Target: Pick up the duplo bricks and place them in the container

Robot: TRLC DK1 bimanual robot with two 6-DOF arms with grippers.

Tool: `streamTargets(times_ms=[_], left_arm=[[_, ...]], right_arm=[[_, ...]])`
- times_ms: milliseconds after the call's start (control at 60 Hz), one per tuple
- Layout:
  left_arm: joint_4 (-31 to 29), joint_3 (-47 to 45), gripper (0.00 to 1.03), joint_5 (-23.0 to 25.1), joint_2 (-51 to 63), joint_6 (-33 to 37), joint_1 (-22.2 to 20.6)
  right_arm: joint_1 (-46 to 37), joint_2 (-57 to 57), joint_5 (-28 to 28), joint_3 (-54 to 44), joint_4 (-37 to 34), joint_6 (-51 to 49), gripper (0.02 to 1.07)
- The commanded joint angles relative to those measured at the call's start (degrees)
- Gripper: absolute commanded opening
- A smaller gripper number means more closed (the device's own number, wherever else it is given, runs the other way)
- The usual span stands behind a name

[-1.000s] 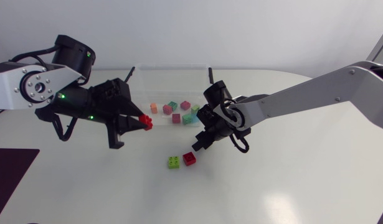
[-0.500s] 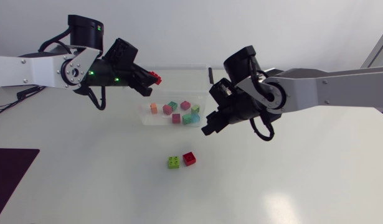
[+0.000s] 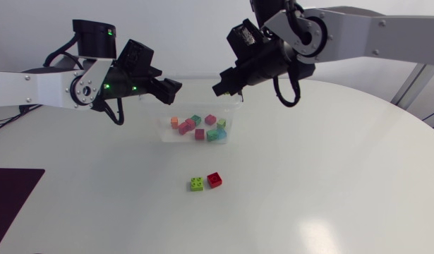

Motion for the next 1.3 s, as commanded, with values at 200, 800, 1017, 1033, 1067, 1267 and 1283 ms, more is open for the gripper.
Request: streamTargets(times_ms=[200,800,1017,1033,1067,1267,1283], left_arm=[[-8.36,-13.91,0.94,7.09,-12.73,8.29,-2.05],[-31.12,-7.32,0.95,7.00,5.20,29.38,-13.21],[-34.46,-3.19,0.95,5.68,10.39,31.66,-14.53],[-34.81,-2.93,0.94,5.59,10.83,31.84,-14.62],[-34.90,-2.66,0.94,5.24,11.35,31.93,-14.71],[-36.92,0.24,0.90,3.48,15.04,33.16,-15.50],[-36.92,0.24,0.90,3.48,15.04,33.16,-15.50]], right_arm=[[-0.05,19.23,0.67,20.11,-1.85,0.31,0.20],[-2.77,32.85,-0.12,43.93,-13.80,0.31,0.94],[-1.28,16.15,-1.36,24.86,-8.17,0.13,0.94],[-1.28,14.84,-1.62,23.45,-7.74,0.13,0.94],[-1.19,12.37,-1.97,20.46,-6.77,0.22,0.94],[-2.42,-1.60,-3.29,-0.54,-1.67,-0.40,0.94],[-2.42,-1.60,-3.29,-0.54,-1.67,-0.40,0.94]])
